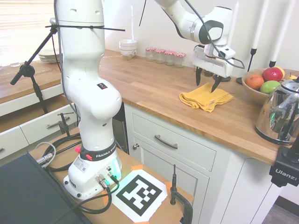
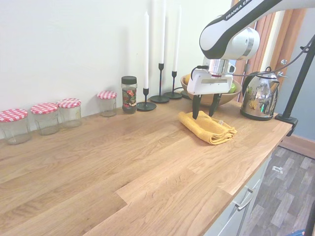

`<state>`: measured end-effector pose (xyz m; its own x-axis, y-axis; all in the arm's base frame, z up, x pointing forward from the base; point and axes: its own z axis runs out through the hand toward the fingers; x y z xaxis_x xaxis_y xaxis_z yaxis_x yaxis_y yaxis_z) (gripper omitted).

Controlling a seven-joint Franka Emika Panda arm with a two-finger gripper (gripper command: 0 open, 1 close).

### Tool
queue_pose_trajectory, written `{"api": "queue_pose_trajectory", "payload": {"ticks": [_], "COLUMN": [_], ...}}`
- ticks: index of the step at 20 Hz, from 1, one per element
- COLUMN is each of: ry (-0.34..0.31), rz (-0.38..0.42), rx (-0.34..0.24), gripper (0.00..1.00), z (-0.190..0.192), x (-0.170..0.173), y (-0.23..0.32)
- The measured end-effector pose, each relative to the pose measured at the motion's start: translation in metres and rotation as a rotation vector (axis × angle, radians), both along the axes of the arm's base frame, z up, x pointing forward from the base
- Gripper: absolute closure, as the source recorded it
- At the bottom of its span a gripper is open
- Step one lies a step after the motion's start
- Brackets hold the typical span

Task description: Wipe the counter

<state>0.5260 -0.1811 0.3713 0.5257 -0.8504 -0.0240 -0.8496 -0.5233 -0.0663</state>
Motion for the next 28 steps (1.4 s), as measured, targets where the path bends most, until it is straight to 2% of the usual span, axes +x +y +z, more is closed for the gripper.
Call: {"api": "queue_pose_trajectory", "payload": {"ticks": [1, 2, 28], "ry": [0.0, 0.0, 0.011], "rz": [0.0, 0.0, -0.002], "rx": [0.0, 0.0, 0.005], "gripper": [0.0, 1.0, 1.0], "z": [0.0, 0.0, -0.01], "x": [0.0, 0.001, 0.009], "y": [0.0, 0.0, -0.001]}}
